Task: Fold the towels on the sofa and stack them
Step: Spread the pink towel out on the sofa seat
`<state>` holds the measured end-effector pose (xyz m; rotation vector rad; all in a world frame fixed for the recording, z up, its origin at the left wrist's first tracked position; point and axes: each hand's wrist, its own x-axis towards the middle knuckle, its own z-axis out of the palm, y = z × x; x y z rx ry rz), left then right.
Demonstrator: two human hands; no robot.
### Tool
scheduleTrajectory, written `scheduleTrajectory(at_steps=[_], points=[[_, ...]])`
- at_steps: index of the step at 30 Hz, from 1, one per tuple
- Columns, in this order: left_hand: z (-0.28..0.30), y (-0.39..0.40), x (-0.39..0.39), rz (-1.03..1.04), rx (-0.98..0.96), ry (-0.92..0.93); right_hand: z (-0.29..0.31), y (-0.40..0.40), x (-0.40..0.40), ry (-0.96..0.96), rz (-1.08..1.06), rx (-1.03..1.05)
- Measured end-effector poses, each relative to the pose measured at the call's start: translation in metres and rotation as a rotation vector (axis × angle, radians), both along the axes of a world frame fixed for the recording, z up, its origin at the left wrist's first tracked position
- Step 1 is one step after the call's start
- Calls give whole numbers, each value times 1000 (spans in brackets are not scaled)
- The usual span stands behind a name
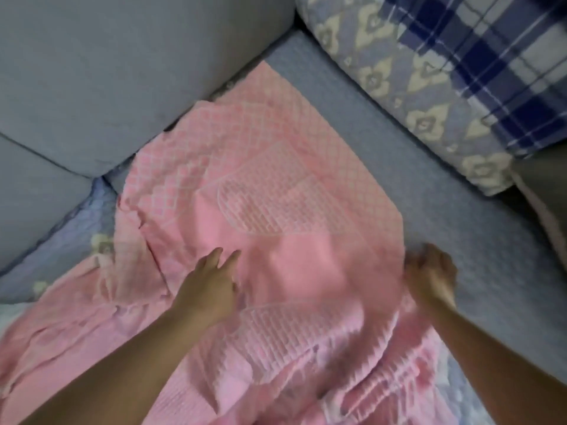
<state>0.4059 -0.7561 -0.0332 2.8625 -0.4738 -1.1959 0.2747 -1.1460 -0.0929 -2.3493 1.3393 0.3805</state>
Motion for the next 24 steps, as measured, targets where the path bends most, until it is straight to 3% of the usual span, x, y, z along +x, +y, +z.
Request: scheduleTrajectory(at_steps=[7,11,16,19,24], points=[[-19,-68,-54,-247,-109,-34,16,11,-171,11,-171,146],[-13,-74,-87,-325,-67,4,14,43,-250,16,-377,221],[5,-59,-119,-412,-75,34,2,83,-305,234,-360,247],[16,-55,-143,-438,-99,45,4,89,-316,94,-550,298],[22,-60,-163,-462,-84,90,37,58,-310,-250,-558,227]])
